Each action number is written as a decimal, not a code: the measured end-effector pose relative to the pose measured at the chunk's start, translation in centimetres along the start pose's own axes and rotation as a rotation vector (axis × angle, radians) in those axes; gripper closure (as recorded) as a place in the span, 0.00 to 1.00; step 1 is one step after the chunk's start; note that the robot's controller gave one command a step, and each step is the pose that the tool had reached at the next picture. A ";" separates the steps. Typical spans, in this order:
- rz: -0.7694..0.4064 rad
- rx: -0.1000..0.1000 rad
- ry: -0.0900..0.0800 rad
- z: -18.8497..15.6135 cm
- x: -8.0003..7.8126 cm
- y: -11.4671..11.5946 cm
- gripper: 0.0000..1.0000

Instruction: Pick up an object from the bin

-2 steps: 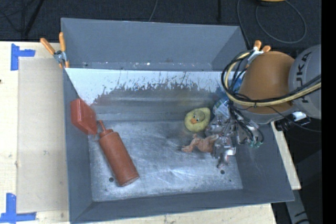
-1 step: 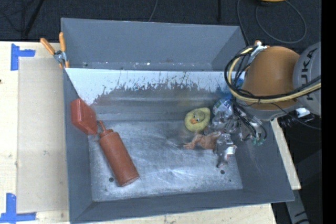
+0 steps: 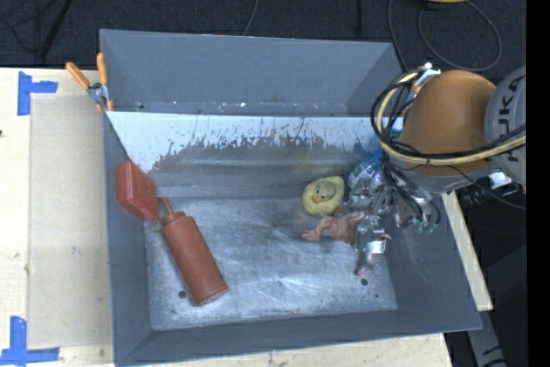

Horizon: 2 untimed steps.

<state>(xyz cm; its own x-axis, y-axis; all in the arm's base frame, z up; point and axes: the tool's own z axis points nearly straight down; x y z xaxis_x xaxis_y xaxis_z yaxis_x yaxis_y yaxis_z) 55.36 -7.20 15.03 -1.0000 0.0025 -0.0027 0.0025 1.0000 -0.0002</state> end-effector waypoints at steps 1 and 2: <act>0.000 0.000 0.000 -0.6 0.0 0.0 1.00; 0.001 0.000 0.002 -1.1 0.0 0.0 1.00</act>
Offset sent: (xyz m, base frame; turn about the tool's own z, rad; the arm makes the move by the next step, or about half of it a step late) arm 0.0000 0.0000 0.0029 0.0000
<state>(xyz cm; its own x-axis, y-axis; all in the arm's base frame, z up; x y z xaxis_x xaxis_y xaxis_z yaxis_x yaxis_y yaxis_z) 55.32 -7.18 16.15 -1.0000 0.0032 -0.0008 0.0032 1.0000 0.0001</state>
